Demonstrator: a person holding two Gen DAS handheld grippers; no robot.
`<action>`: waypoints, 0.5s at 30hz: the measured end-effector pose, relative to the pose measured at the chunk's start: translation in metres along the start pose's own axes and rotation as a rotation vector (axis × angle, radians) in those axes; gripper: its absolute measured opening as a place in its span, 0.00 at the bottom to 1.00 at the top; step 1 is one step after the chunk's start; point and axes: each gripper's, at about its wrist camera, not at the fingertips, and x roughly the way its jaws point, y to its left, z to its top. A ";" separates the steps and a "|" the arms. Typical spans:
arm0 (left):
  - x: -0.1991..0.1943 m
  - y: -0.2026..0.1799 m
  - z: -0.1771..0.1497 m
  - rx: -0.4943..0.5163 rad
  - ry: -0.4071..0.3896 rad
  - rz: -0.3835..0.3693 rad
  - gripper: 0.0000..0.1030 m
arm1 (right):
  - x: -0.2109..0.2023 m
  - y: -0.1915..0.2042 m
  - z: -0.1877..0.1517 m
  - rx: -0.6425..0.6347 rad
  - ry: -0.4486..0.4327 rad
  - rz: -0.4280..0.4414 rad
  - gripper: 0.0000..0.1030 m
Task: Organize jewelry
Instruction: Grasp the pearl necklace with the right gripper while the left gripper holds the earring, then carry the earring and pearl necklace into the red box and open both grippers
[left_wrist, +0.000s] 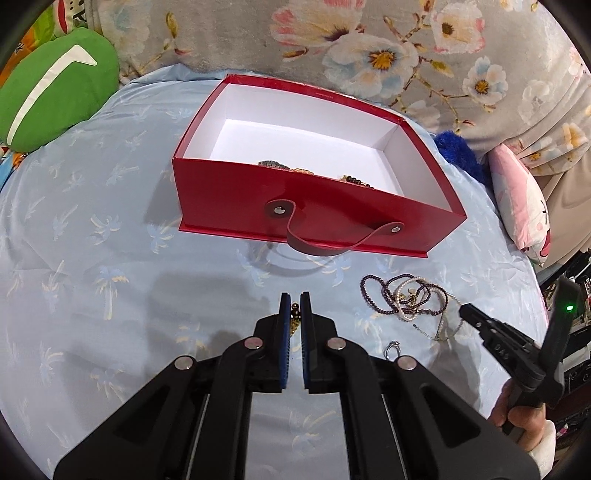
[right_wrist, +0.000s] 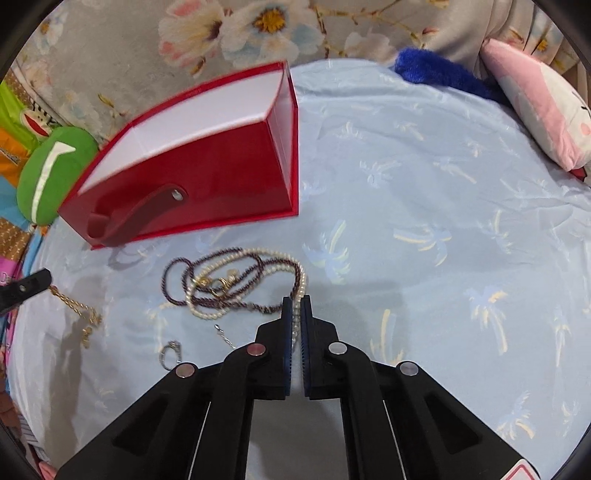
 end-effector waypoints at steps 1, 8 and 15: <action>-0.003 -0.001 0.000 0.001 -0.006 0.001 0.04 | -0.009 0.000 0.003 0.003 -0.021 0.005 0.03; -0.031 -0.007 0.007 0.012 -0.059 -0.023 0.04 | -0.085 0.008 0.034 -0.005 -0.191 0.042 0.03; -0.067 -0.020 0.021 0.049 -0.121 -0.051 0.04 | -0.148 0.025 0.067 -0.054 -0.341 0.089 0.03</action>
